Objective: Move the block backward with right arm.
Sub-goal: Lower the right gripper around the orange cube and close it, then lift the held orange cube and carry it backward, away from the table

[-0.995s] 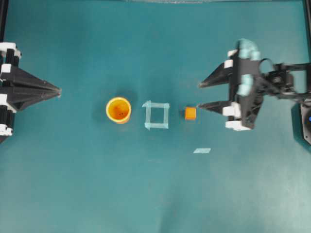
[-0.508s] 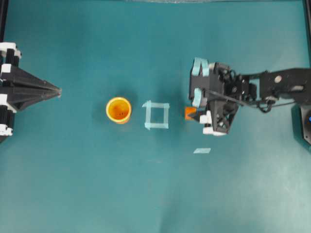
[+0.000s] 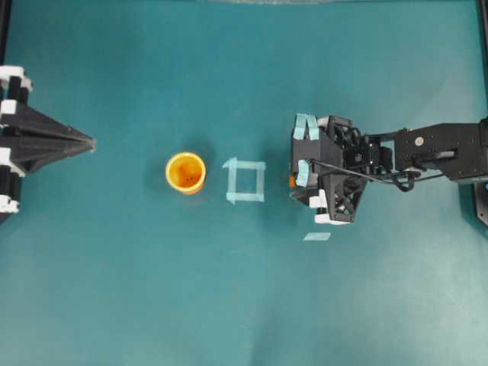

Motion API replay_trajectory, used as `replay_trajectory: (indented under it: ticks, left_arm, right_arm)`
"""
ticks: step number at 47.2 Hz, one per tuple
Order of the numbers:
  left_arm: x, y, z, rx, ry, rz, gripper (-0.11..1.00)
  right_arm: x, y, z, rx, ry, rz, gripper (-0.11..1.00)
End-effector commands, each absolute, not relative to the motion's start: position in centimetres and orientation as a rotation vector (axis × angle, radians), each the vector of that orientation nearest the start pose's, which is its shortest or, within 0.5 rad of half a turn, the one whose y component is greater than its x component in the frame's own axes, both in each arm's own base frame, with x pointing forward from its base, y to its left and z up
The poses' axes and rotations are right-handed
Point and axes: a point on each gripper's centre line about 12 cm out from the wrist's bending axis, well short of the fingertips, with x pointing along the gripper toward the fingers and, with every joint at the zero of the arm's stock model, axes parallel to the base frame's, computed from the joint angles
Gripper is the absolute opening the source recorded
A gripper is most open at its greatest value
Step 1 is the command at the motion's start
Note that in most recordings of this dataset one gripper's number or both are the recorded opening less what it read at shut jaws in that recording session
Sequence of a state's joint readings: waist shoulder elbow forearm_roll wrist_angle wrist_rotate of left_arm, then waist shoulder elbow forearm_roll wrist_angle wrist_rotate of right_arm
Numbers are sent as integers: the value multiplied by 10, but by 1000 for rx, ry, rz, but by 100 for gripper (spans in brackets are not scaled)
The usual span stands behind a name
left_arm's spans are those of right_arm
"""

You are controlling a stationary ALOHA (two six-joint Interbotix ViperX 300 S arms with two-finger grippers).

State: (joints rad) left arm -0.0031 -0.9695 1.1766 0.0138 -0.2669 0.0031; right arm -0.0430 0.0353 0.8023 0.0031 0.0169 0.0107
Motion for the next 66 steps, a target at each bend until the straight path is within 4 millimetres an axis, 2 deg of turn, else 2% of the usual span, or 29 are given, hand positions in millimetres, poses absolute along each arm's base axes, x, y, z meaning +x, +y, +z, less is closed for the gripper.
replay_trajectory:
  ticks: [1, 26, 30, 37, 44, 60, 66]
  left_arm:
    - [200, -1, 304, 19, -92, -6, 0]
    - [200, -1, 303, 22, -84, -7, 0]
    - [200, -1, 303, 19, -86, -8, 0]
    - [200, -1, 303, 19, -84, -8, 0]
    - [200, -1, 303, 18, -83, -8, 0]
    - [200, -1, 303, 21, -84, -8, 0]
    - [200, -1, 304, 21, -86, -7, 0]
  right_arm:
    - [353, -15, 117, 35, 828, -48, 63]
    - [352, -19, 111, 39, 845, -58, 60]
    - [352, -19, 111, 40, 845, -58, 56]
    - [355, -18, 116, 39, 837, -55, 42]
    - [361, -17, 140, 38, 834, -51, 41]
    - [362, -16, 217, 37, 857, -47, 41]
    - [361, -16, 234, 39, 848, -49, 41]
